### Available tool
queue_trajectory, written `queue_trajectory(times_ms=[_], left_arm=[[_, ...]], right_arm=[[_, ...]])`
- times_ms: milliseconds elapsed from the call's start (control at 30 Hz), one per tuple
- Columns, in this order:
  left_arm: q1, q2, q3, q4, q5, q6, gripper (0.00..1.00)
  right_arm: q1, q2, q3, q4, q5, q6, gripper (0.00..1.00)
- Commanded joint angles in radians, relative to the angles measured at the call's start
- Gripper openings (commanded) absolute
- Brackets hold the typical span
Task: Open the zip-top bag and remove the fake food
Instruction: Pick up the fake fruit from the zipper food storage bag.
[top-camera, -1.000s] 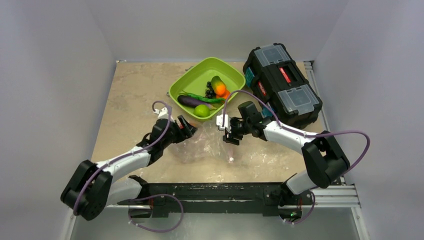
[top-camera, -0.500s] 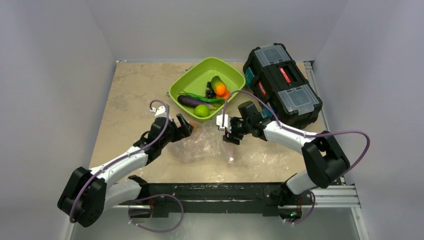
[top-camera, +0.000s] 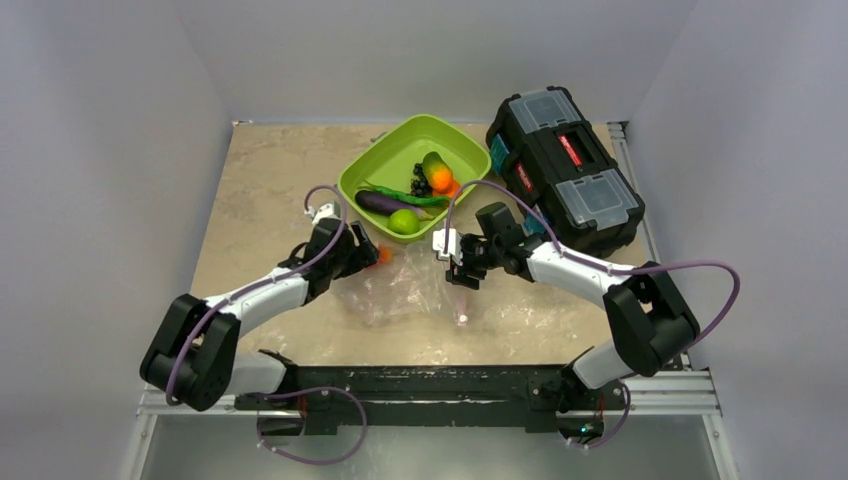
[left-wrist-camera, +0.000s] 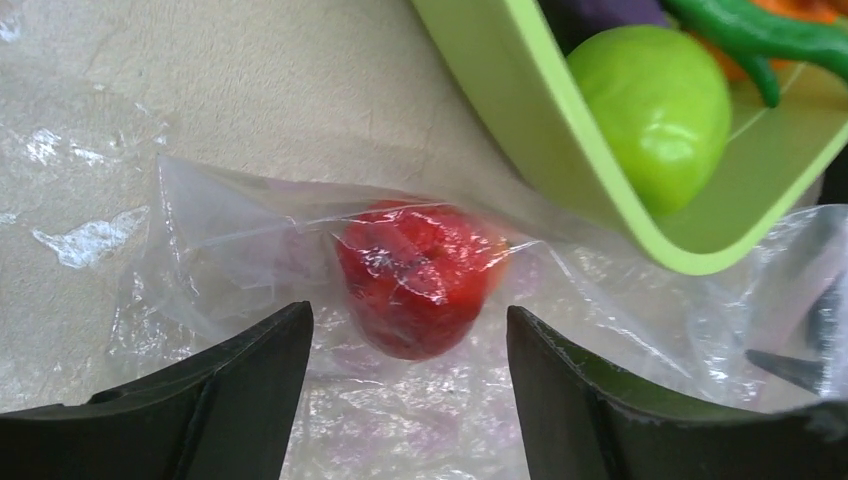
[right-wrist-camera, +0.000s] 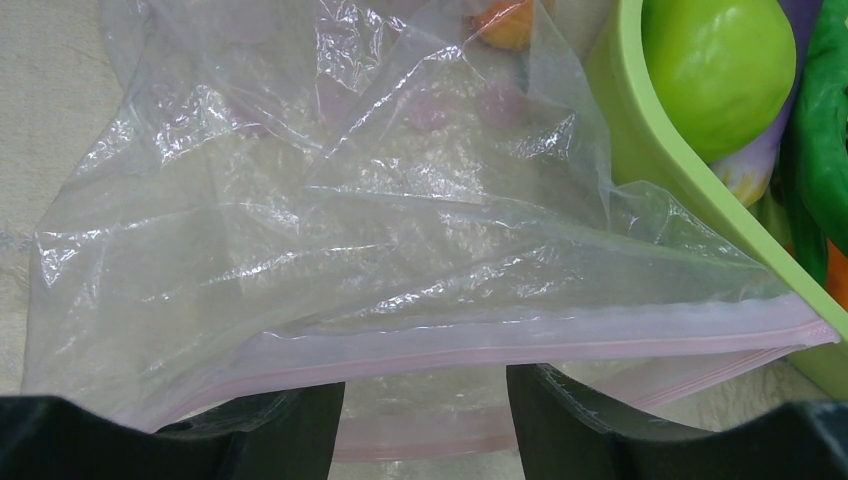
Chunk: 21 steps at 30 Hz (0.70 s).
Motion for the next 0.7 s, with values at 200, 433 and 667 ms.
queue_trajectory(times_ms=[200, 433, 667], left_arm=[[0.005, 0.104, 0.025, 0.102, 0.086, 0.016, 0.62], [0.002, 0.124, 0.009, 0.144, 0.149, 0.029, 0.48], [-0.012, 0.155, -0.003, 0.183, 0.194, 0.023, 0.35]], right_arm=[[0.023, 0.012, 0.020, 0.024, 0.037, -0.010, 0.58], [0.041, 0.024, 0.021, 0.025, 0.065, -0.019, 0.58], [0.044, 0.022, 0.023, 0.021, 0.060, -0.019, 0.58]])
